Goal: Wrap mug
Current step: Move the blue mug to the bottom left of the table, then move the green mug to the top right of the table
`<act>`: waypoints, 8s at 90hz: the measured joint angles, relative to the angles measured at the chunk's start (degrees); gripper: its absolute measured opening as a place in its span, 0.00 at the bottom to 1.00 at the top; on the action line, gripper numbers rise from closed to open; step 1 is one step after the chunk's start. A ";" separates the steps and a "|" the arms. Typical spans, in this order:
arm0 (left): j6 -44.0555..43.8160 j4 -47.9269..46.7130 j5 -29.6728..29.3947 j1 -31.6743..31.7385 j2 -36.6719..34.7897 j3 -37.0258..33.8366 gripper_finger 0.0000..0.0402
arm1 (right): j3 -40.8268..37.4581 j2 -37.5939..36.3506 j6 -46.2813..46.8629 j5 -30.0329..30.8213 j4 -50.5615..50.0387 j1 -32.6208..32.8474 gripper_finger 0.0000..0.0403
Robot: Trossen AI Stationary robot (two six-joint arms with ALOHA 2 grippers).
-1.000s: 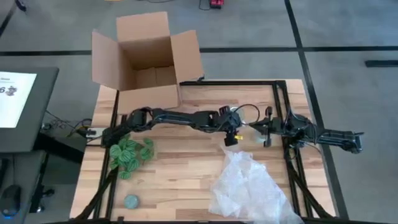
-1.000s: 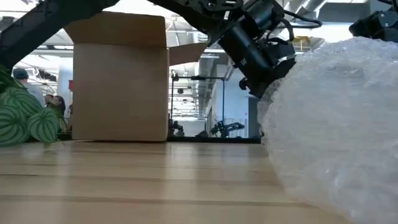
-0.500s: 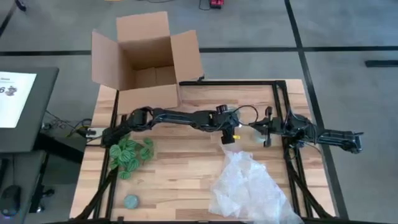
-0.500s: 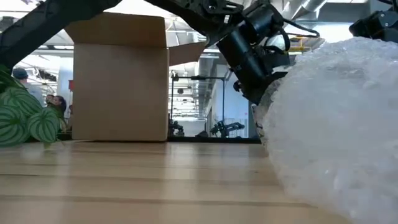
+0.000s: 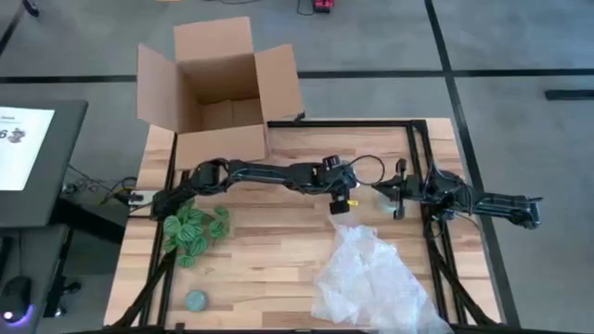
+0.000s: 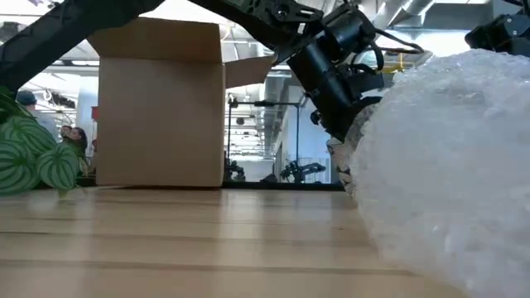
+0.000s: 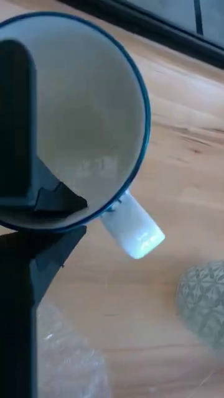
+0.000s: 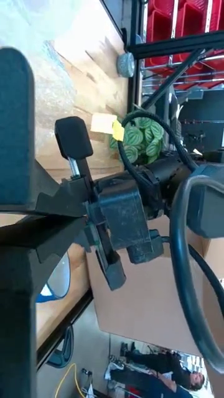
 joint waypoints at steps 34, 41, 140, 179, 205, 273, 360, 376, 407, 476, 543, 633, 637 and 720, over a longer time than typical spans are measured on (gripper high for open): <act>-11.72 -32.45 -0.06 -5.39 -0.90 19.79 0.01 | 0.00 0.00 0.02 0.00 0.02 -0.02 0.00; -17.49 -36.42 1.39 -5.80 -2.53 18.31 0.00 | 0.00 0.02 0.00 0.01 0.05 -0.01 0.00; -67.94 -60.06 0.88 -33.09 -8.79 18.37 0.01 | 0.00 0.00 0.00 -0.02 0.55 -0.01 0.00; -69.41 -59.95 0.69 -40.99 -14.07 6.49 0.01 | 0.00 0.00 0.02 0.00 0.22 -0.02 0.00; -105.11 -57.39 4.46 -52.77 -25.55 -13.11 0.01 | 0.00 0.02 0.00 0.02 -0.02 0.00 0.00; -108.57 -34.17 8.32 -49.24 -40.92 -47.80 0.08 | 0.00 0.02 0.00 0.06 -0.26 0.00 0.00; -114.97 -39.46 -10.43 -50.56 -50.06 -29.93 0.44 | 0.00 0.00 0.00 0.04 -0.35 -0.01 0.00; -107.30 -34.89 -27.41 -50.27 -49.91 -27.33 0.44 | 0.00 0.00 0.02 0.04 -0.35 -0.02 0.00; -96.34 -21.56 -33.92 -42.71 -49.81 -27.33 0.44 | -0.02 0.00 5.89 -0.46 0.67 0.21 0.00; -86.96 -17.99 -33.51 -34.97 -49.81 -27.36 0.44 | 42.54 16.60 27.95 -8.01 -8.74 4.91 0.00; -76.91 -18.12 -33.55 -35.00 -49.81 -27.38 0.44 | 78.14 67.22 23.42 -2.66 -90.75 -2.14 0.17; -77.34 -18.05 -33.63 -35.00 -49.81 -27.40 0.44 | 50.36 75.45 1.21 3.22 -67.48 -12.38 0.27; -77.58 -18.05 -33.64 -35.00 -49.81 -27.40 0.44 | 50.34 75.45 0.38 3.21 -67.07 -12.65 0.18; -82.23 -18.09 -34.15 -33.16 -49.81 -27.41 0.44 | 66.89 91.09 -4.49 2.73 -60.58 -54.40 0.01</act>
